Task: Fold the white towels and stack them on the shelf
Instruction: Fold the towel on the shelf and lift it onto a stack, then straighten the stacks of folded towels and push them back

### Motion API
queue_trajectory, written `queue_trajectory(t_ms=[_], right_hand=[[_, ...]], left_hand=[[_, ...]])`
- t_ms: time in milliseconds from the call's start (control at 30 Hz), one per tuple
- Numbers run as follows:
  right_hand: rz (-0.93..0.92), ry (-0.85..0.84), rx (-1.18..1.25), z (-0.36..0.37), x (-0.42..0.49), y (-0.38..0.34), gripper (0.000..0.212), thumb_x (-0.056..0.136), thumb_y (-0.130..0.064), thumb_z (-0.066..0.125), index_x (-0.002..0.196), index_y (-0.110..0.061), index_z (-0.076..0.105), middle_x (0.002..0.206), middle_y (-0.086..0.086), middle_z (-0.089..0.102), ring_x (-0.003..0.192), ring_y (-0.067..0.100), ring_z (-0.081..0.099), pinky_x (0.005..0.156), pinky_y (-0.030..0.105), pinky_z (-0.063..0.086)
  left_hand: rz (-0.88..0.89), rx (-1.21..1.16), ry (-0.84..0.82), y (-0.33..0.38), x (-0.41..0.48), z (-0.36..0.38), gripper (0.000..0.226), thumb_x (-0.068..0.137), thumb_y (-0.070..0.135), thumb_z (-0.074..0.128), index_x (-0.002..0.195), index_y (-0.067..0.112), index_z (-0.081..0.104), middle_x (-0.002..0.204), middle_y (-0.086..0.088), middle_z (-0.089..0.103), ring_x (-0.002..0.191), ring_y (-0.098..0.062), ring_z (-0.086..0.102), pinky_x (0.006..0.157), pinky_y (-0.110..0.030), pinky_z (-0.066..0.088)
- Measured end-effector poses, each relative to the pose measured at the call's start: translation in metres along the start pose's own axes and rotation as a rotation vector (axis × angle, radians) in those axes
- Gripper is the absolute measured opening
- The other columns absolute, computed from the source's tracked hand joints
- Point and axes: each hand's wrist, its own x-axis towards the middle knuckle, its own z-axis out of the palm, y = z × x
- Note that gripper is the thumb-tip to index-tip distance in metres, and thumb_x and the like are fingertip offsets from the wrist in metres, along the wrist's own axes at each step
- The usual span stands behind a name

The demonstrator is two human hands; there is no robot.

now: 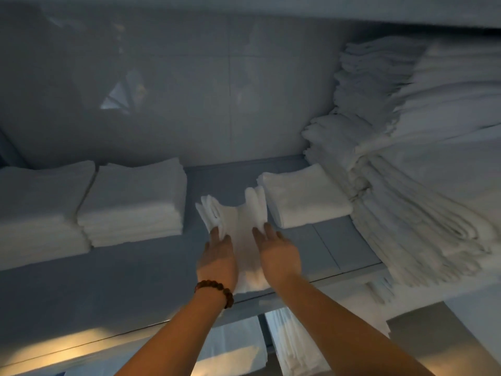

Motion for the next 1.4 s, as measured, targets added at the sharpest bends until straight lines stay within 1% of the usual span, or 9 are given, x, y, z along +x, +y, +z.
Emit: queue_trajectory(t_ms=[167,400,600,767,1000,1100,1233,1300,1400], right_hand=[[0.007,-0.033,0.064,-0.019,0.041,0.045,0.060,0.087,-0.012,0.054,0.141,-0.021,0.028,0.142,0.009,0.029,0.105,0.030,0.049,0.083,0.040,0.046],[-0.001,0.140,0.078,-0.029,0.094,0.159,0.051,0.089,-0.013,0.048,0.138,-0.022,0.039,0.140,0.007,0.038,0.099,0.030,0.055,0.077,0.039,0.048],[0.049,0.122,0.166,-0.009,0.152,0.258,0.059,0.086,0.000,0.043,0.139,-0.026,0.039,0.141,0.005,0.040,0.106,0.031,0.055,0.083,0.038,0.049],[0.004,0.009,0.206,0.028,0.178,0.297,0.058,0.087,-0.002,0.043,0.140,-0.026,0.037,0.142,0.005,0.037,0.111,0.030,0.054,0.089,0.038,0.048],[0.101,-0.078,0.345,0.089,0.188,0.318,0.047,0.095,-0.016,0.043,0.141,-0.026,0.038,0.137,0.008,0.042,0.115,0.027,0.052,0.097,0.035,0.044],[0.171,-0.039,0.295,0.109,0.186,0.321,0.060,0.095,-0.027,0.046,0.148,-0.030,0.018,0.139,0.006,0.042,0.120,0.026,0.046,0.100,0.038,0.041],[0.247,-0.082,0.466,0.118,0.189,0.327,0.075,0.094,-0.032,0.048,0.150,-0.027,-0.002,0.150,0.006,0.031,0.133,0.029,0.035,0.105,0.042,0.034],[0.257,-0.197,0.537,0.120,0.193,0.330,0.074,0.095,-0.040,0.043,0.149,-0.027,-0.006,0.156,0.007,0.020,0.140,0.030,0.026,0.110,0.046,0.026],[0.284,-0.316,0.599,0.128,0.197,0.332,0.077,0.092,-0.057,0.040,0.149,-0.033,-0.005,0.156,0.011,0.015,0.142,0.032,0.020,0.114,0.049,0.020]], left_hand=[[0.051,0.003,0.119,0.055,0.034,-0.014,0.025,0.091,0.009,0.044,0.115,0.014,0.050,0.149,-0.006,0.021,0.107,-0.027,0.049,0.079,-0.036,0.048],[0.151,0.034,0.222,0.150,0.096,-0.003,0.026,0.091,0.015,0.048,0.116,0.013,0.052,0.145,-0.004,0.028,0.103,-0.025,0.049,0.072,-0.036,0.049],[0.165,0.011,0.204,0.191,0.154,0.022,0.044,0.084,-0.003,0.040,0.124,0.011,0.051,0.150,-0.004,0.024,0.110,-0.028,0.049,0.086,-0.040,0.051],[0.135,-0.064,0.081,0.198,0.190,0.059,0.050,0.088,-0.005,0.043,0.136,0.007,0.042,0.152,-0.013,0.019,0.131,-0.036,0.036,0.106,-0.044,0.036],[0.011,-0.125,-0.031,0.178,0.217,0.117,0.054,0.094,-0.001,0.031,0.144,0.018,0.031,0.156,-0.006,0.010,0.136,-0.025,0.030,0.113,-0.030,0.026],[-0.029,-0.191,-0.050,0.169,0.217,0.132,0.048,0.096,0.010,0.035,0.143,0.022,0.036,0.157,-0.008,0.008,0.140,-0.026,0.022,0.114,-0.030,0.020],[-0.080,-0.207,-0.089,0.165,0.217,0.136,0.049,0.093,0.047,0.043,0.141,0.039,0.033,0.157,-0.003,0.004,0.142,-0.033,0.010,0.116,-0.048,0.016],[-0.103,-0.315,-0.130,0.163,0.216,0.138,0.063,0.083,0.064,0.049,0.140,0.044,0.030,0.157,0.002,-0.001,0.142,-0.030,0.013,0.116,-0.047,0.017],[-0.108,-0.444,-0.136,0.158,0.217,0.145,0.076,0.074,0.068,0.058,0.140,0.043,0.032,0.156,0.007,0.001,0.140,-0.024,0.021,0.111,-0.037,0.024]])
